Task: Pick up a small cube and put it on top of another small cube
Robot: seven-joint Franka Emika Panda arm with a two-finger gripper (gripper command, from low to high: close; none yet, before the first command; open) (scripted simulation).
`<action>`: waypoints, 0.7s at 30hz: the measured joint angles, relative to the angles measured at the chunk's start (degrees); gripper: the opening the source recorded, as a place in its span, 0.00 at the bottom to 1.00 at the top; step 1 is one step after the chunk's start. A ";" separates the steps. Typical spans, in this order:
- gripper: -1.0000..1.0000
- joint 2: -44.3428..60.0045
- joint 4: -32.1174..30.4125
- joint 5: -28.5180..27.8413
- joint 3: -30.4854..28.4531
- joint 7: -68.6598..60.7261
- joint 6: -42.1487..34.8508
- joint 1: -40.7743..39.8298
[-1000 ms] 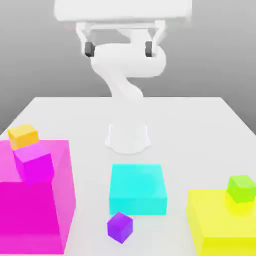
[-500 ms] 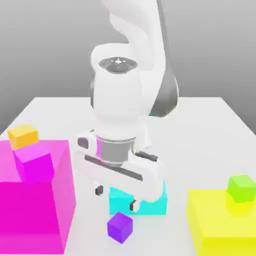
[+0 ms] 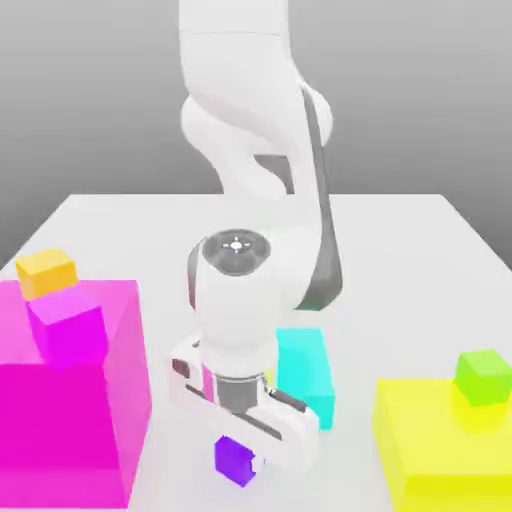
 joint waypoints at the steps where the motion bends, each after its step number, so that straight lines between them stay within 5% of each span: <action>1: 0.00 -1.92 -0.39 0.67 0.55 -0.51 -1.53 -0.41; 7: 0.00 -7.25 0.20 -1.43 0.80 -9.79 -7.70 -2.64; 21: 0.00 -10.41 22.53 -28.48 -2.45 -42.96 -33.59 -3.27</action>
